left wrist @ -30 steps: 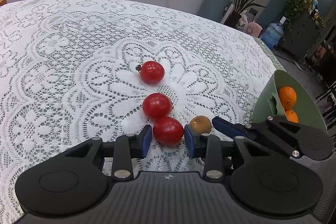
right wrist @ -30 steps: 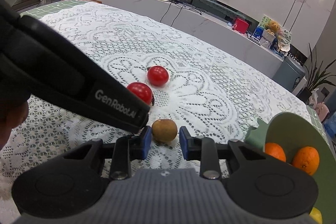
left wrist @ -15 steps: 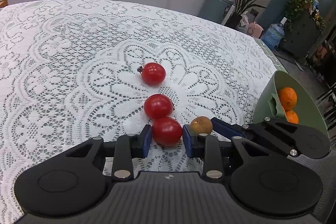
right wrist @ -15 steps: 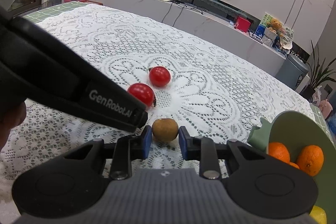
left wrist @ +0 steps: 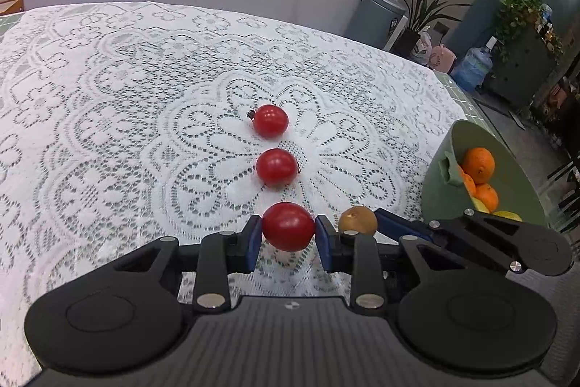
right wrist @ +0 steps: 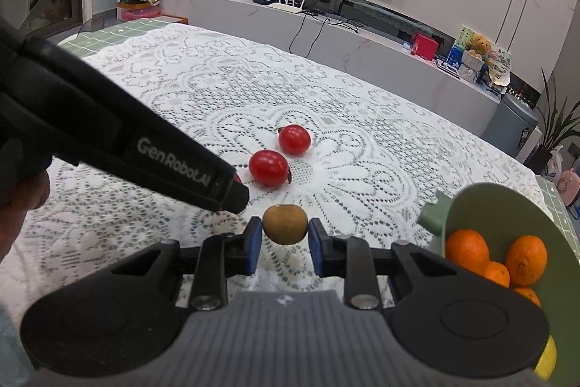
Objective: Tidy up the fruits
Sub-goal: 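Grasp a red tomato with the left tool while the right tool grasps the brown kiwi, then carry the tomato in the left tool over the colander while the right tool carries the kiwi, then open the left tool into the colander while the right tool releases the kiwi, then move both open tools back toward the last two red tomatoes, then grasp a red tomato with the left tool while the right tool grasps the other tomato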
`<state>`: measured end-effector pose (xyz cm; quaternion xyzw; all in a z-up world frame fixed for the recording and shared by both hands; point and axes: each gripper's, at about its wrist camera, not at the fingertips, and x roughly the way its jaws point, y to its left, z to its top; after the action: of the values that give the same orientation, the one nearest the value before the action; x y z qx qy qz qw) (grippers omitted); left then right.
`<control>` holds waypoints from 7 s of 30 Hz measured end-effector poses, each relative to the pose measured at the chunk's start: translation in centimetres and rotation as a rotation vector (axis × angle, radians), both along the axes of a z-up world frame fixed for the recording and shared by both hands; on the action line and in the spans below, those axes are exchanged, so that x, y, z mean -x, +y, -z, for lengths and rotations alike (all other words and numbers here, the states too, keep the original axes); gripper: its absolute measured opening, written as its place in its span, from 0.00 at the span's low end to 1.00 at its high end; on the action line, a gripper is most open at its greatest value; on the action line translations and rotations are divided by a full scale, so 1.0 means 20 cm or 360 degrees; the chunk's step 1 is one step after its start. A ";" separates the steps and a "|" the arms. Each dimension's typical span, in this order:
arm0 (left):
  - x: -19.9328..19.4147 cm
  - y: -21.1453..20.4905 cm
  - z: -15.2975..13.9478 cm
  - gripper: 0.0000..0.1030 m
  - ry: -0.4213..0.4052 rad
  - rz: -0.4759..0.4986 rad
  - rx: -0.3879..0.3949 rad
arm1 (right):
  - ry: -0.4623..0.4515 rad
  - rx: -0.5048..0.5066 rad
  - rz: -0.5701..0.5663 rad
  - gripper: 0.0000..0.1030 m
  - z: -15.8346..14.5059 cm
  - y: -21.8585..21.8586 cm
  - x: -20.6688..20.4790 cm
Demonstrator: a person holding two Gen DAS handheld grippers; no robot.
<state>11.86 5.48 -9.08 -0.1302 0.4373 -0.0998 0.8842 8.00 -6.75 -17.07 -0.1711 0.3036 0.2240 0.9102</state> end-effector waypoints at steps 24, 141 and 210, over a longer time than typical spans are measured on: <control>0.20 -0.20 -0.29 0.34 -0.0220 0.0126 -0.0025 | -0.0196 -0.0170 0.0047 0.23 -0.35 -0.31 0.35; -0.01 -0.66 -0.30 0.67 -0.0266 0.0465 -0.0159 | -0.0033 -0.0142 0.0607 0.68 -0.35 -0.82 0.08; -0.10 0.24 0.04 0.67 -0.0173 -0.0227 -0.0244 | 0.0178 -0.0231 0.0067 0.39 0.02 0.15 -0.35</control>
<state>13.81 10.24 -9.83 -0.0875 0.3848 -0.0099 0.9188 14.92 -3.66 -17.47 -0.0856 0.3403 0.2356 0.9063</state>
